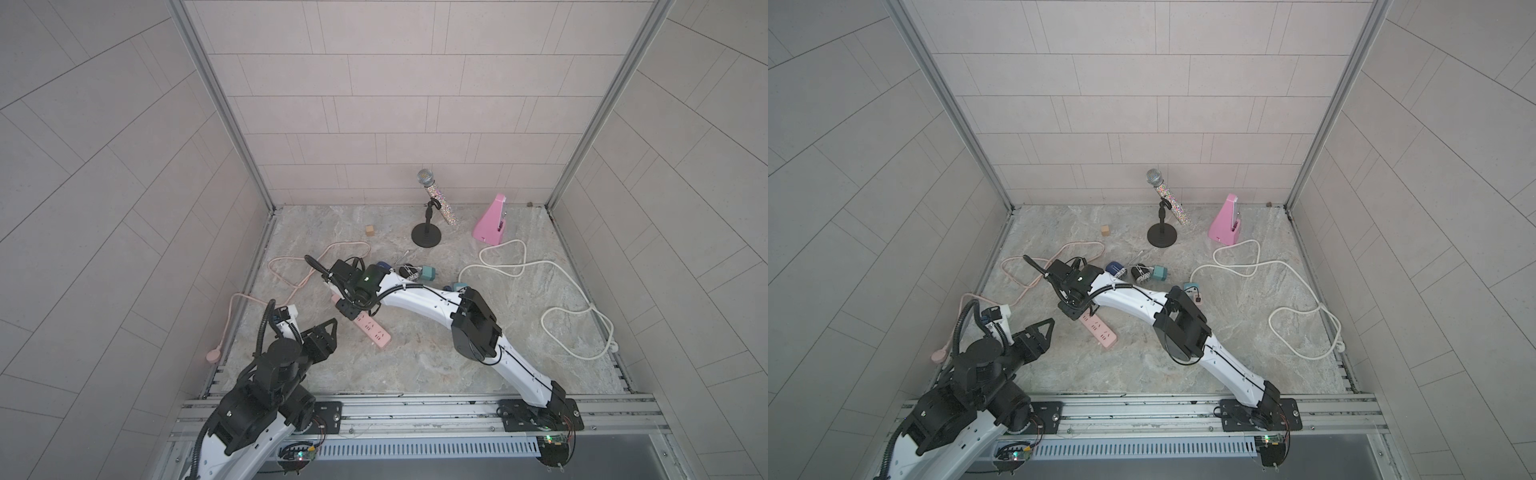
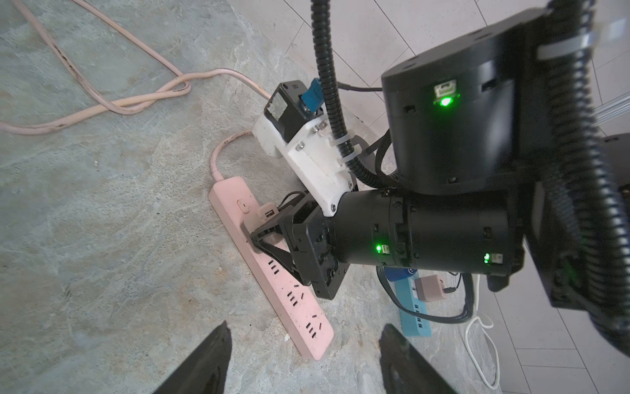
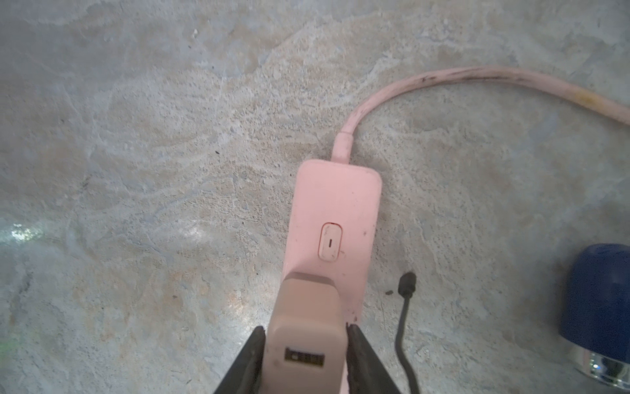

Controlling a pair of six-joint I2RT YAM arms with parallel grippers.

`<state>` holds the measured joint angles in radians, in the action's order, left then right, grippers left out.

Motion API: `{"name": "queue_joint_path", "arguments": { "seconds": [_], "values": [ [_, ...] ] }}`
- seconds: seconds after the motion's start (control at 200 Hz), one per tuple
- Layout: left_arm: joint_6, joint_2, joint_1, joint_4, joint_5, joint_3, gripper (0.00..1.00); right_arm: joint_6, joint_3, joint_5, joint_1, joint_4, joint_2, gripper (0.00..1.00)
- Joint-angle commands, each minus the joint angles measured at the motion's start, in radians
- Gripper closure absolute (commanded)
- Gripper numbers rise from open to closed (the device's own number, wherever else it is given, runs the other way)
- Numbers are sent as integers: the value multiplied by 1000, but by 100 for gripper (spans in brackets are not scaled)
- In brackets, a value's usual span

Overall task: Unplug the electric shaver
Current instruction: Pick up the socket from the center of the board.

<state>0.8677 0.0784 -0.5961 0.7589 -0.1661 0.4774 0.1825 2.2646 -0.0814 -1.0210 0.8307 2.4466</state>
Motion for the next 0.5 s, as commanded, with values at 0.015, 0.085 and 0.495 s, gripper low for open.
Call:
{"name": "queue_joint_path", "arguments": {
  "seconds": [0.015, 0.085, 0.495],
  "values": [
    [11, -9, 2, 7, -23, -5, 27, -9, 18, 14, 2, 35, -12, 68],
    [13, -10, 2, 6, -21, -11, 27, -10, 14, -3, 13, 48, -23, 70],
    [-8, 12, 1, -115, 34, -66, 8, 36, -315, -270, 132, -169, -284, 79]
  ]
}}
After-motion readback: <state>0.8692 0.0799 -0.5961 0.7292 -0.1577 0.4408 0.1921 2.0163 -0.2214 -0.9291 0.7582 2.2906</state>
